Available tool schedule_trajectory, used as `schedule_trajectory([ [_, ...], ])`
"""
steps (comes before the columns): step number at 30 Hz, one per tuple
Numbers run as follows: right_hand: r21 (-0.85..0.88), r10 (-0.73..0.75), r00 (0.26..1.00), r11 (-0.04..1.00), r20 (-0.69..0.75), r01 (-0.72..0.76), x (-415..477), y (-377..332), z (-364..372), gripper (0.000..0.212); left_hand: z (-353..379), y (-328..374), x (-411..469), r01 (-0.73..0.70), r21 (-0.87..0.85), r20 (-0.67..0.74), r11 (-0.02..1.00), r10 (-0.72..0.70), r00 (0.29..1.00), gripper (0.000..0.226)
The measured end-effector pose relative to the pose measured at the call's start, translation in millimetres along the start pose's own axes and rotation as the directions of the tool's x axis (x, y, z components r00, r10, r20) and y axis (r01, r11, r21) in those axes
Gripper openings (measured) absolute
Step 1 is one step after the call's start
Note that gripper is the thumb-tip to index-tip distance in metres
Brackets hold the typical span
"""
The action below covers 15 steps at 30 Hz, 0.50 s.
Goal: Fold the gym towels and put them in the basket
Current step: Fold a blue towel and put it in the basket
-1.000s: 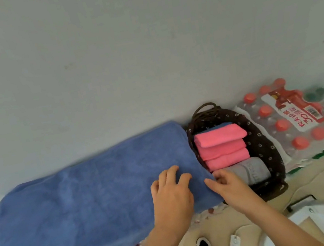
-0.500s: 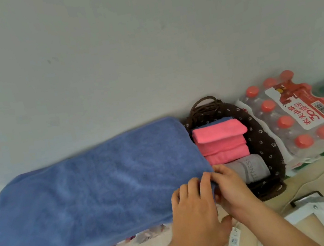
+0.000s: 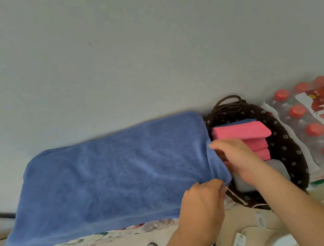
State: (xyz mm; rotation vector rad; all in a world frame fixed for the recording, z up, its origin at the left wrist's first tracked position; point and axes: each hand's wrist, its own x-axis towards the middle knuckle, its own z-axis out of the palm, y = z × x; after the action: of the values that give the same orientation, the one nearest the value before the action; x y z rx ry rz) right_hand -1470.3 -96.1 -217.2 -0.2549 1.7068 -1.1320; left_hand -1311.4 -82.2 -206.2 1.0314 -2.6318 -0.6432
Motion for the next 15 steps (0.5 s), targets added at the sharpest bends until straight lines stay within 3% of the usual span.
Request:
schedule_trajectory([
  [4, -0.098, -0.072, 0.996, 0.992, 0.055, 0.077, 25, -18, 7, 0.017, -4, 3, -11, -0.068, -0.131, 0.042, 0.989, 0.074, 0.996, 0.035],
  [6, -0.134, -0.137, 0.990, 0.981, 0.021, 0.139, 38, -27, 13, 0.009, -1, 2, -14, -0.079, -0.121, 0.014, 0.989, 0.082, 0.997, 0.033],
  [9, -0.172, -0.215, 0.975, 0.964, -0.047, 0.205, 47, -46, 21, 0.019, 0, -2, -18, -0.060, -0.198, -0.047, 0.978, 0.051, 0.998, 0.027],
  [12, -0.214, -0.274, 0.960, 0.942, -0.054, 0.257, 47, -61, 29, 0.025, -12, -8, -22, 0.023, -0.364, -0.001, 0.931, -0.025, 1.000, 0.029],
  [15, -0.384, -0.436, 0.900, 0.834, -0.022, 0.395, 40, -80, 44, 0.029, -27, -17, -25, 0.163, -0.557, 0.056, 0.815, -0.159, 0.986, 0.015],
])
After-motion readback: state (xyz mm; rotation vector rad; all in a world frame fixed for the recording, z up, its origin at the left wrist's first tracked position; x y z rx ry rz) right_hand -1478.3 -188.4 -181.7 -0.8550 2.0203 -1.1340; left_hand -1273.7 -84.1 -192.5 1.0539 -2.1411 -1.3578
